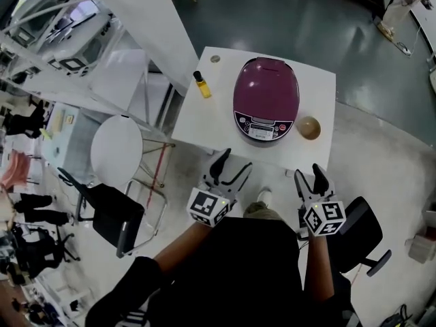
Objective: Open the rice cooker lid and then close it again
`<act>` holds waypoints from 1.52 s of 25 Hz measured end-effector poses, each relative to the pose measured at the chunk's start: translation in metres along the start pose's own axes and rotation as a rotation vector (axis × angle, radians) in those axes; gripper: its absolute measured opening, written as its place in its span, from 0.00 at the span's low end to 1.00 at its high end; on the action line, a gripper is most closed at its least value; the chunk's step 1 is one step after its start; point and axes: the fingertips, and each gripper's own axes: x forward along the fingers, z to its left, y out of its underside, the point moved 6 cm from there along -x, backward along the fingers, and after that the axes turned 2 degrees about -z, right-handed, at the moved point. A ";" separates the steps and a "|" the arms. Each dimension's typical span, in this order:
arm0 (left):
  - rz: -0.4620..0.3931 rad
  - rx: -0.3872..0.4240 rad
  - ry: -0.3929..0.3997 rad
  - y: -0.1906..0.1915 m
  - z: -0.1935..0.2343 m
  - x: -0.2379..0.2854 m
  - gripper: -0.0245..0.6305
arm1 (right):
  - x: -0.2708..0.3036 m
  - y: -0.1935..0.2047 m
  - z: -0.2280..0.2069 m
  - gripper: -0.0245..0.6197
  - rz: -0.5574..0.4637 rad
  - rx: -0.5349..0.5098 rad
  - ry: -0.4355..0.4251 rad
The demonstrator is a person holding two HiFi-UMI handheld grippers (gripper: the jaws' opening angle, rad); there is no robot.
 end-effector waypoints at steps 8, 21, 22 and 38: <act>0.009 -0.002 -0.045 0.003 -0.001 0.039 0.44 | 0.025 -0.012 -0.024 0.38 0.026 -0.028 -0.084; 0.066 0.001 0.082 0.012 0.025 0.078 0.44 | 0.058 -0.036 -0.014 0.15 -0.086 0.000 -0.001; 0.072 0.002 0.103 0.013 0.025 0.082 0.44 | 0.058 -0.038 -0.014 0.12 -0.096 -0.003 0.019; 0.128 0.009 0.315 0.016 0.046 0.133 0.44 | 0.098 -0.040 -0.009 0.05 -0.077 0.013 0.120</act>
